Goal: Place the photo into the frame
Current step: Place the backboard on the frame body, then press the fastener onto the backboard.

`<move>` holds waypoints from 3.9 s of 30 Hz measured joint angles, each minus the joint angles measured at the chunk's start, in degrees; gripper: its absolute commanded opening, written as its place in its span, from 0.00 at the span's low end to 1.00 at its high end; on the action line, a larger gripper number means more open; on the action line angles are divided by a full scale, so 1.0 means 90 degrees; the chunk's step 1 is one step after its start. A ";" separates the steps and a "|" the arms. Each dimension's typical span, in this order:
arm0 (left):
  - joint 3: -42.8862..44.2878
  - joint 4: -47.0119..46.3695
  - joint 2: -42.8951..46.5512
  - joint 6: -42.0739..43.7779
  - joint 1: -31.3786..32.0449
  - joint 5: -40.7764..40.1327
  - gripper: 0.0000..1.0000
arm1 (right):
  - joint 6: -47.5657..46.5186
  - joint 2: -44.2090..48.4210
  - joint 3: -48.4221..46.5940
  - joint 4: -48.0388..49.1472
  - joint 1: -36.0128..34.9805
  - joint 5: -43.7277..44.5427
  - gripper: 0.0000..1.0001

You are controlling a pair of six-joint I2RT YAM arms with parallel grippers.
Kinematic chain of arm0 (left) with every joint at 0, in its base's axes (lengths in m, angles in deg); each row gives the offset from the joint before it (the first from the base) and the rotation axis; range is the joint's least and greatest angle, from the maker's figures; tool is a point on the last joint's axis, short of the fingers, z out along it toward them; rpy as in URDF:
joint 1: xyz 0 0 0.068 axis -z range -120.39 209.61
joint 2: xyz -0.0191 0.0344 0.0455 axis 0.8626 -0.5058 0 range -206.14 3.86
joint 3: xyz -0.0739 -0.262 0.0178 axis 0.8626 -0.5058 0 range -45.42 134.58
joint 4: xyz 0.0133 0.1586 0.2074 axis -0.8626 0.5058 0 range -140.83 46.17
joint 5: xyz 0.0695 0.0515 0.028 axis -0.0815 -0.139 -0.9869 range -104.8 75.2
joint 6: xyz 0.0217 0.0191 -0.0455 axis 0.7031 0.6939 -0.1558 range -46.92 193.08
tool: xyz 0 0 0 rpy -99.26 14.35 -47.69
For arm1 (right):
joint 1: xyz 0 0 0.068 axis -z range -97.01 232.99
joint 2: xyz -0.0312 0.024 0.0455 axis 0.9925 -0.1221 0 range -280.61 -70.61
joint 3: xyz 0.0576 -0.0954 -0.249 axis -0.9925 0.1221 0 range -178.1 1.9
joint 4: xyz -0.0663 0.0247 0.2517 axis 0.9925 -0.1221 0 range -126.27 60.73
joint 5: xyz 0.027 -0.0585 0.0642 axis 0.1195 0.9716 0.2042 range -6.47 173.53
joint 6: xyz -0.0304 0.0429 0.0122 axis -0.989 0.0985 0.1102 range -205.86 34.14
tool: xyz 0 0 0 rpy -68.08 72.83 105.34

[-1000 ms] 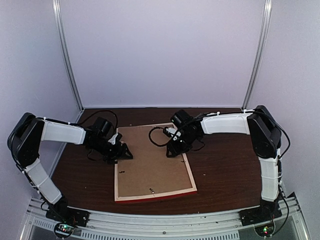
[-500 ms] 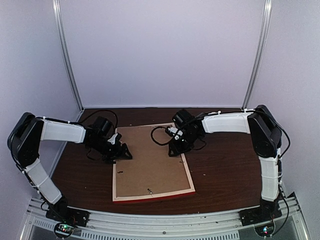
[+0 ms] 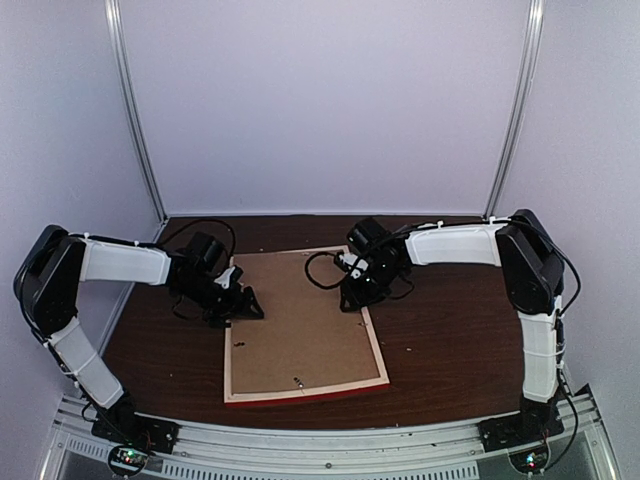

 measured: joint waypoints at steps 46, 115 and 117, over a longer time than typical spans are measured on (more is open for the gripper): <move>0.0347 0.1333 0.0578 0.0835 -0.0386 -0.1392 0.85 | 0.0015 0.0243 0.0228 0.0155 0.0163 -0.0393 0.49; 0.0772 0.0376 -0.0818 0.0993 -0.0736 0.0304 0.74 | 0.0240 0.1124 0.1508 -0.0024 -0.0758 0.0182 0.49; 0.0772 0.0379 -0.0811 0.0993 -0.0736 0.0294 0.74 | 0.0238 0.1154 0.1430 -0.0153 -0.0750 0.0321 0.50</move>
